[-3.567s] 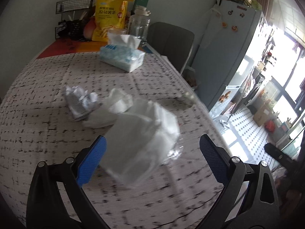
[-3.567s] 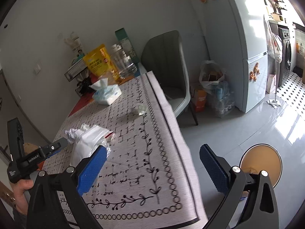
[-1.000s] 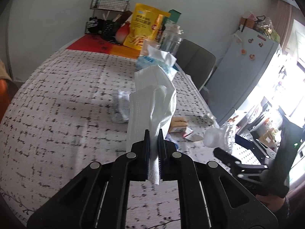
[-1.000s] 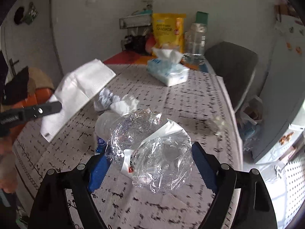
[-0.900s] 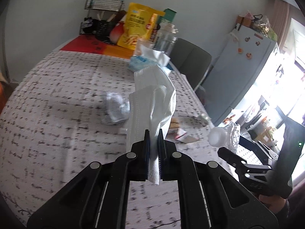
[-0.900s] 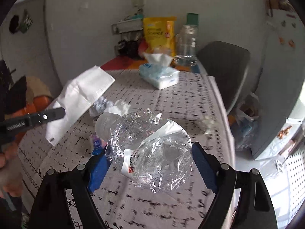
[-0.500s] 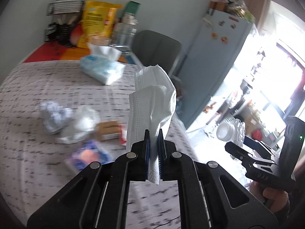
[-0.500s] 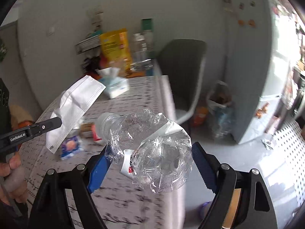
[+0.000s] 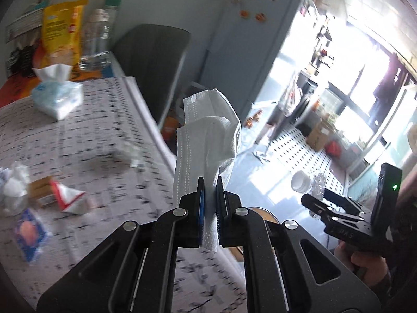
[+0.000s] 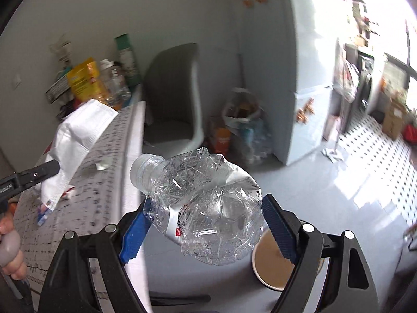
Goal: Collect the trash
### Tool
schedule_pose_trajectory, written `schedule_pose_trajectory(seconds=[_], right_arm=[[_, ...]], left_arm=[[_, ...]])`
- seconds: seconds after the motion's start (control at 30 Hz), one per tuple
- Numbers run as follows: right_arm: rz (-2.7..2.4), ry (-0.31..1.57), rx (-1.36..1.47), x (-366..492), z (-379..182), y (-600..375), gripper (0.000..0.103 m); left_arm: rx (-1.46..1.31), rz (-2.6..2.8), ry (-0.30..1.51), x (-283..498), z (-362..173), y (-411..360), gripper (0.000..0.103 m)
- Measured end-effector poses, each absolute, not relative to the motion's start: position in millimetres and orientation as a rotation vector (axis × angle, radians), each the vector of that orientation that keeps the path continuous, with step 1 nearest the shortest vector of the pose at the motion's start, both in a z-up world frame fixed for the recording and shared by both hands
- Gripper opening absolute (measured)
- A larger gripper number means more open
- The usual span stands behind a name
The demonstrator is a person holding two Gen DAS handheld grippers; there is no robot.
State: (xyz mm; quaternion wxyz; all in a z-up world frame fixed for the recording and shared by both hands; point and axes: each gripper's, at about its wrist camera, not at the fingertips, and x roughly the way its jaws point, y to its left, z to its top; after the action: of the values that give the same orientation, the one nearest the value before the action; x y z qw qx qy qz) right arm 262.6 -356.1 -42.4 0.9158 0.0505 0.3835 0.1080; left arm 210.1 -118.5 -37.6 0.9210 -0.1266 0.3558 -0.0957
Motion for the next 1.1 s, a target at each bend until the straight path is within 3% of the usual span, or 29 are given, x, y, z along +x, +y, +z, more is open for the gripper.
schedule_pose_trajectory(seconds=[0.4,0.47,0.5,0.63,1.1], right_arm=[[0.028,0.875,0.243,276,-120,-468,0.082],[0.010,0.876,0.265,282,-137,-485,0.086],[-0.004,0.886,0.266,284,-143,-491,0.096],[-0.033,0.903,0.325,283,-166,-523,0.095],[-0.102,0.897,0.363,240,-177,-568,0.095]], left_arm=[[-0.173,-0.336,0.845,261,-68,-231,0.008],[-0.159,-0.356,0.868,268,-74,-247,0.008],[-0.146,-0.368,0.884,273,-79,-257,0.008],[-0.097,-0.405,0.927,283,-94,-291,0.008],[-0.033,-0.495,1.117,316,-171,-403,0.008]])
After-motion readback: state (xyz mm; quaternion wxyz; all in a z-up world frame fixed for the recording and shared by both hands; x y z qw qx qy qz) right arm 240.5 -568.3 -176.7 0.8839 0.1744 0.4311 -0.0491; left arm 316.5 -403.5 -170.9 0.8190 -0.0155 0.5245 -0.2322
